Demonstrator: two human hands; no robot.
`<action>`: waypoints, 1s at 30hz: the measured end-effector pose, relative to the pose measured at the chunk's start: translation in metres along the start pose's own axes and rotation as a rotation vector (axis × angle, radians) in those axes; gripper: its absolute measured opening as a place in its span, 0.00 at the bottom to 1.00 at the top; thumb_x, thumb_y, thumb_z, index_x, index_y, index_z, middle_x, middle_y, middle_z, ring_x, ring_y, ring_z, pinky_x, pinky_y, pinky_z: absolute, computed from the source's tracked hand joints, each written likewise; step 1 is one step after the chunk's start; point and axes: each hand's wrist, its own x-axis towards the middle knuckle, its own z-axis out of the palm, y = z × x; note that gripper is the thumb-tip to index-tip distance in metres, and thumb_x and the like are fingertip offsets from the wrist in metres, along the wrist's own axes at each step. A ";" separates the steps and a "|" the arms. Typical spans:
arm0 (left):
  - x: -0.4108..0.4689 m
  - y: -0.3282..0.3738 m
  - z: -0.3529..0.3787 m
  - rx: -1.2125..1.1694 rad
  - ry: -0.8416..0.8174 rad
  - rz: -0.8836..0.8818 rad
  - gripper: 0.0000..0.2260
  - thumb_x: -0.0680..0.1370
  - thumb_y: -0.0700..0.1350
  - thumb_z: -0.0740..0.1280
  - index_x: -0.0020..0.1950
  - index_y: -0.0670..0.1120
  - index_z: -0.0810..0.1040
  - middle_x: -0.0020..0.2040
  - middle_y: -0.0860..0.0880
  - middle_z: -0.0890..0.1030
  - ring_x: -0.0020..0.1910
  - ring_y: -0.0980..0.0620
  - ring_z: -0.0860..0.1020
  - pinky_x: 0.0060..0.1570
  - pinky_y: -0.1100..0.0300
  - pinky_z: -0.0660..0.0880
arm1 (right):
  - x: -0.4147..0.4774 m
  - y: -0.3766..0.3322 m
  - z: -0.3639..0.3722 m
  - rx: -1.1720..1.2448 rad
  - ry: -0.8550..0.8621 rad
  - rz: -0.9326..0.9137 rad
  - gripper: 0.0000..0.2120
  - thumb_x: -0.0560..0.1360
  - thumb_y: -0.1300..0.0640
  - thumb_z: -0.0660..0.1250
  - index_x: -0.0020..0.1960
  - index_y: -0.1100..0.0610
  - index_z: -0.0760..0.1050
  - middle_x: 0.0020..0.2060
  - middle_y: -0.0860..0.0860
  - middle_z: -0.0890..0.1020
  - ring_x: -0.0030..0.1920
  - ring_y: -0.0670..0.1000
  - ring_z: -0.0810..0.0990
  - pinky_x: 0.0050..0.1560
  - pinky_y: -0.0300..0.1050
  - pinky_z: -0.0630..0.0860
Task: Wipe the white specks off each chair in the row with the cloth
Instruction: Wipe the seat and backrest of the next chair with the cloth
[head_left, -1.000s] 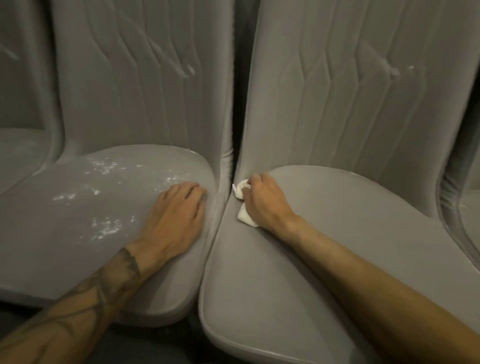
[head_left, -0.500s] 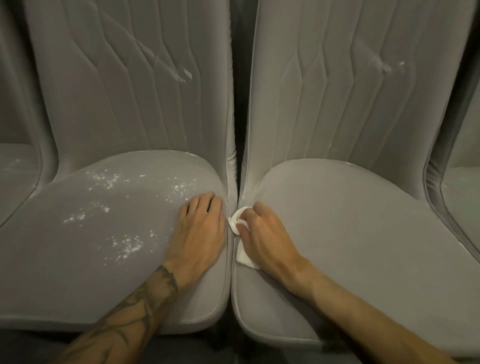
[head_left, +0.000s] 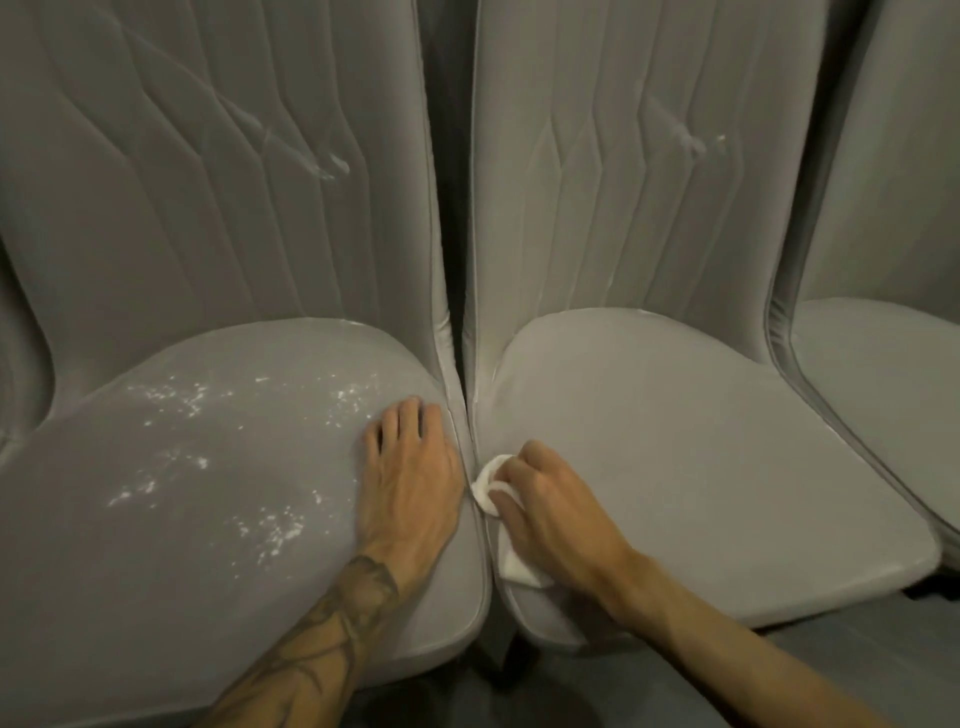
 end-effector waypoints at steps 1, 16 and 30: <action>-0.001 0.000 0.000 -0.001 -0.001 0.001 0.15 0.80 0.46 0.59 0.63 0.43 0.75 0.63 0.40 0.78 0.61 0.40 0.76 0.62 0.43 0.75 | 0.013 0.002 0.005 -0.030 0.024 0.018 0.10 0.79 0.53 0.61 0.46 0.58 0.76 0.43 0.55 0.74 0.42 0.57 0.75 0.47 0.51 0.73; 0.000 -0.002 0.005 -0.024 0.030 -0.013 0.11 0.82 0.45 0.56 0.63 0.47 0.71 0.62 0.43 0.75 0.60 0.42 0.73 0.62 0.44 0.70 | -0.051 -0.036 0.005 -0.115 0.107 0.126 0.11 0.80 0.51 0.61 0.47 0.57 0.76 0.46 0.52 0.73 0.43 0.51 0.72 0.45 0.46 0.73; 0.000 0.000 0.006 -0.061 0.073 0.020 0.15 0.85 0.53 0.55 0.61 0.45 0.74 0.63 0.42 0.75 0.61 0.42 0.72 0.61 0.44 0.69 | -0.096 -0.057 0.009 -0.091 0.244 0.209 0.05 0.79 0.56 0.65 0.46 0.58 0.74 0.44 0.53 0.72 0.43 0.55 0.71 0.43 0.53 0.72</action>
